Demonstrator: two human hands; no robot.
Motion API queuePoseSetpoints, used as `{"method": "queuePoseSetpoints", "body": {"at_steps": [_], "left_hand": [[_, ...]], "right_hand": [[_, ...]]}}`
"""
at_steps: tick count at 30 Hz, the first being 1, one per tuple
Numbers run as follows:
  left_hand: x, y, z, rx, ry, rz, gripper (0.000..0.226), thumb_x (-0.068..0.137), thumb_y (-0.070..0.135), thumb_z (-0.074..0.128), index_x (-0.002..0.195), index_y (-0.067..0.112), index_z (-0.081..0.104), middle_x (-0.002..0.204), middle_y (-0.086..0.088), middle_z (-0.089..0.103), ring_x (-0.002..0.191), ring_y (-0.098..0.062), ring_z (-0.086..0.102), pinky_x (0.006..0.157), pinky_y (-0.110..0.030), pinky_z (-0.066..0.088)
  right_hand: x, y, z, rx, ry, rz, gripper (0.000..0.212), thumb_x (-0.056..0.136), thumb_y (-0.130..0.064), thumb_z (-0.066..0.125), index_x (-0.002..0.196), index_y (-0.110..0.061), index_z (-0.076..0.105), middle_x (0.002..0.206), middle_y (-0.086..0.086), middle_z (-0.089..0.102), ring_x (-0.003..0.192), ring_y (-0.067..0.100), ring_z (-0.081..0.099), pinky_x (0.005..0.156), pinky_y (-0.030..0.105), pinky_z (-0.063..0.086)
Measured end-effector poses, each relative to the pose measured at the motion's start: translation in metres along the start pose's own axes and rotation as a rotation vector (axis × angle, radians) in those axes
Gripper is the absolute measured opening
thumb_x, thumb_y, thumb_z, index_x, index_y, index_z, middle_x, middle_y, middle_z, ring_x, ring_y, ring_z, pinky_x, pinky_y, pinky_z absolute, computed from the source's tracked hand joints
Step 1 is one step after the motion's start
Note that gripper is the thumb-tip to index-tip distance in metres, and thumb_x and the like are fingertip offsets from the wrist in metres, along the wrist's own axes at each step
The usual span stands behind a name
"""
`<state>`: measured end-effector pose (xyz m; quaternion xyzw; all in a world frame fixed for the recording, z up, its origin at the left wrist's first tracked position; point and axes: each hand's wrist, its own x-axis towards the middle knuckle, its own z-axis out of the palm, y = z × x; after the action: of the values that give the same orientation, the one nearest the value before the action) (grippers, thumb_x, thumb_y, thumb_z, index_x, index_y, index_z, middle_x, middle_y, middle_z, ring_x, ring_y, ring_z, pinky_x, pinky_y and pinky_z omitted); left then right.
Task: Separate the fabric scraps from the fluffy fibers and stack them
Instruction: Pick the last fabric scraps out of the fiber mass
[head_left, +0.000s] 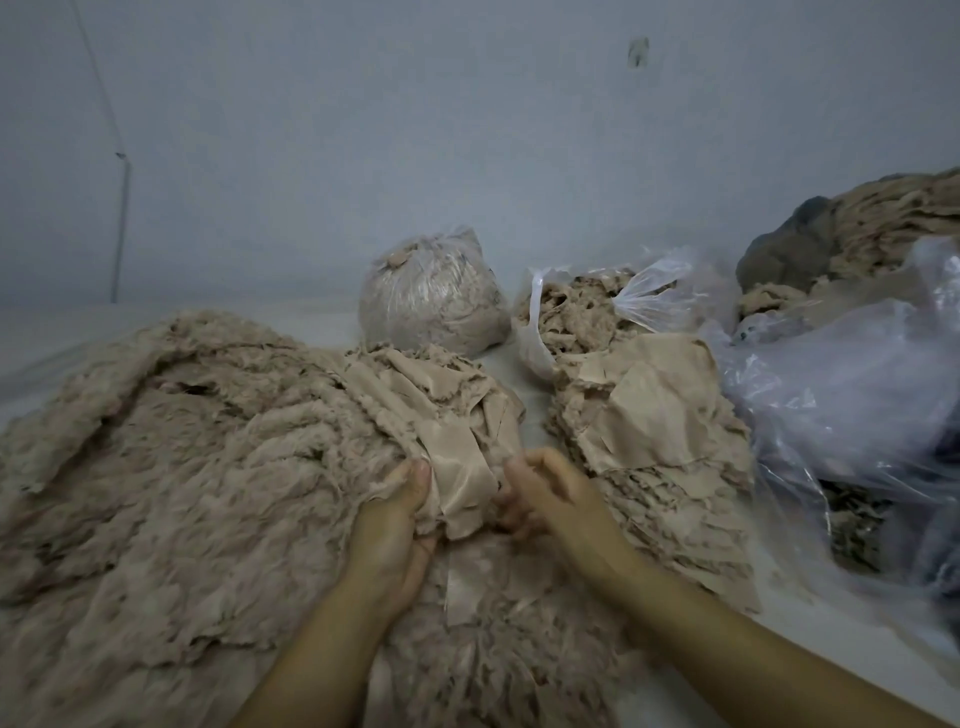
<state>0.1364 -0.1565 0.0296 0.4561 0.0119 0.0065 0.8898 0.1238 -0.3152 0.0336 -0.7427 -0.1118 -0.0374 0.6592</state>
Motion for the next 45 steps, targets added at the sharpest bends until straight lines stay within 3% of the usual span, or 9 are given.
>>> {"method": "queuePoseSetpoints", "body": {"at_steps": [4, 7, 11, 22, 27, 31, 35, 40, 45], "left_hand": [[-0.004, -0.005, 0.001, 0.016, -0.092, -0.048, 0.023, 0.093, 0.01, 0.045, 0.104, -0.001, 0.063, 0.093, -0.017, 0.072, 0.078, -0.02, 0.071, 0.064, -0.026, 0.059], [-0.007, -0.007, 0.004, 0.041, -0.082, -0.046, 0.025, 0.09, 0.013, 0.049, 0.105, 0.0, 0.064, 0.099, -0.018, 0.072, 0.087, -0.024, 0.071, 0.068, -0.029, 0.059], [0.0, -0.003, 0.006, -0.062, 0.112, 0.02, 0.025, 0.1, 0.005, 0.038, 0.094, 0.006, 0.062, 0.082, -0.008, 0.072, 0.069, -0.015, 0.07, 0.067, -0.032, 0.059], [-0.005, -0.001, 0.016, -0.142, 0.096, -0.193, 0.049, 0.096, 0.04, 0.042, 0.098, -0.003, 0.067, 0.091, -0.025, 0.071, 0.076, -0.033, 0.07, 0.074, -0.047, 0.052], [-0.006, -0.001, 0.008, 0.128, 0.057, -0.149, 0.045, 0.087, 0.04, 0.056, 0.086, -0.002, 0.074, 0.09, -0.023, 0.072, 0.081, -0.031, 0.072, 0.057, -0.031, 0.058], [-0.013, -0.007, 0.011, 0.334, 0.041, -0.14, 0.041, 0.087, 0.041, 0.058, 0.071, 0.008, 0.076, 0.075, -0.012, 0.074, 0.067, -0.019, 0.072, 0.047, -0.019, 0.052], [-0.007, -0.013, 0.006, 0.468, 0.127, -0.093, 0.047, 0.084, 0.052, 0.057, 0.083, 0.007, 0.072, 0.073, -0.008, 0.074, 0.068, -0.016, 0.072, 0.055, -0.021, 0.052], [0.002, -0.009, 0.009, 0.149, 0.279, -0.036, 0.037, 0.093, 0.033, 0.054, 0.07, 0.005, 0.063, 0.056, -0.004, 0.068, 0.049, -0.01, 0.066, 0.044, -0.019, 0.05], [-0.001, -0.014, 0.009, 0.18, 0.182, -0.071, 0.036, 0.09, 0.036, 0.058, 0.069, 0.009, 0.07, 0.069, -0.006, 0.071, 0.063, -0.013, 0.068, 0.067, -0.031, 0.053]], "right_hand": [[0.024, -0.019, 0.014, 0.399, -0.154, 0.489, 0.06, 0.073, -0.06, 0.063, 0.111, -0.013, 0.065, 0.097, 0.007, 0.07, 0.093, 0.023, 0.066, 0.078, 0.035, 0.055], [0.03, -0.018, 0.027, 0.544, -0.04, 0.394, 0.027, 0.085, -0.027, 0.069, 0.104, -0.007, 0.068, 0.093, 0.009, 0.073, 0.082, 0.021, 0.07, 0.069, 0.031, 0.057], [0.014, -0.007, 0.028, 0.454, 0.235, 0.085, 0.006, 0.089, -0.016, 0.064, 0.09, -0.014, 0.07, 0.083, 0.004, 0.073, 0.077, 0.017, 0.068, 0.067, 0.027, 0.055], [-0.021, 0.005, 0.031, 0.508, 0.185, 0.099, 0.024, 0.078, -0.023, 0.068, 0.097, -0.007, 0.069, 0.091, 0.007, 0.074, 0.082, 0.017, 0.07, 0.068, 0.022, 0.055], [-0.017, 0.0, 0.023, 0.428, -0.045, 0.202, 0.05, 0.07, -0.035, 0.075, 0.111, -0.008, 0.066, 0.105, 0.009, 0.073, 0.098, 0.021, 0.069, 0.089, 0.035, 0.054], [-0.009, -0.006, 0.023, 0.161, -0.013, 0.174, 0.065, 0.057, -0.053, 0.077, 0.111, -0.02, 0.062, 0.111, 0.004, 0.069, 0.101, 0.018, 0.067, 0.091, 0.036, 0.055], [-0.003, 0.0, 0.024, 0.129, 0.035, 0.152, 0.03, 0.085, -0.025, 0.07, 0.089, 0.003, 0.058, 0.089, 0.026, 0.066, 0.076, 0.029, 0.061, 0.069, 0.036, 0.051], [-0.012, 0.004, 0.02, 0.112, 0.068, 0.068, 0.028, 0.093, -0.018, 0.06, 0.069, -0.011, 0.047, 0.063, 0.007, 0.042, 0.058, 0.015, 0.038, 0.053, 0.024, 0.032], [-0.018, 0.008, 0.025, 0.07, 0.015, 0.098, 0.03, 0.09, -0.028, 0.065, 0.085, 0.001, 0.058, 0.078, 0.015, 0.063, 0.073, 0.025, 0.061, 0.071, 0.036, 0.048]]}}
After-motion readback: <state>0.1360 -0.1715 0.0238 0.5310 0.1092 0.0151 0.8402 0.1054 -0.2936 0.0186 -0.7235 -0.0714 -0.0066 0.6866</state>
